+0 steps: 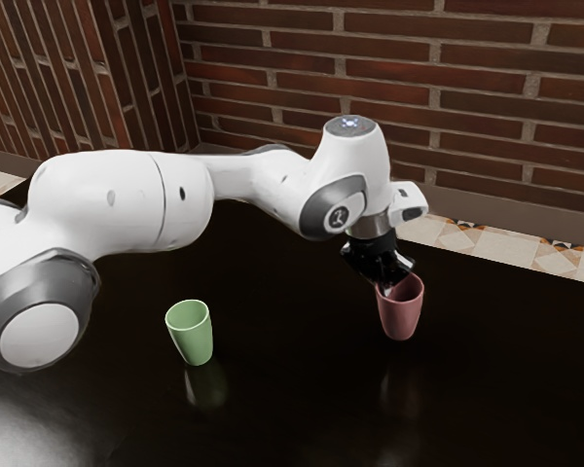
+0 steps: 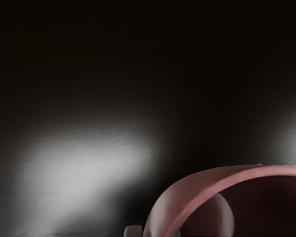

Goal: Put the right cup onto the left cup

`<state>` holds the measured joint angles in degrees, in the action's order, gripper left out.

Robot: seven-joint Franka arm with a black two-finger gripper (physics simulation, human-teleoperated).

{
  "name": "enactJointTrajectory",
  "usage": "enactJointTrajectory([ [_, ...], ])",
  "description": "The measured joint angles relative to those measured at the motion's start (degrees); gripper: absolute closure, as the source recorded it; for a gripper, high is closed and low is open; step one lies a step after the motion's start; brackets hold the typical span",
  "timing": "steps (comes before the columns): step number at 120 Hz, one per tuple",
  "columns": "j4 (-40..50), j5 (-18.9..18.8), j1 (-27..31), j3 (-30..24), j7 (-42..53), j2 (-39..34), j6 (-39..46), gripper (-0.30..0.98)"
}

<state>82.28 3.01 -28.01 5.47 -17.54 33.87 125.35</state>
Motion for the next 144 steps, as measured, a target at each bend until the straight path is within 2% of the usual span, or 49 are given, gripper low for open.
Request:
enactJointTrajectory([
  [36, 14.9, 0.0, 5.5, 0.0, 0.1, -19.5, -6.0, 0.78],
  [58, 23.0, 0.3, 9.8, 0.0, 1.5, -28.3, -9.8, 0.78],
  [104, 33.4, 0.8, 18.8, 0.0, 6.1, -37.7, -12.2, 0.78],
  [144, 37.2, 1.0, 22.6, 0.0, 9.1, -39.7, -14.3, 0.78],
])
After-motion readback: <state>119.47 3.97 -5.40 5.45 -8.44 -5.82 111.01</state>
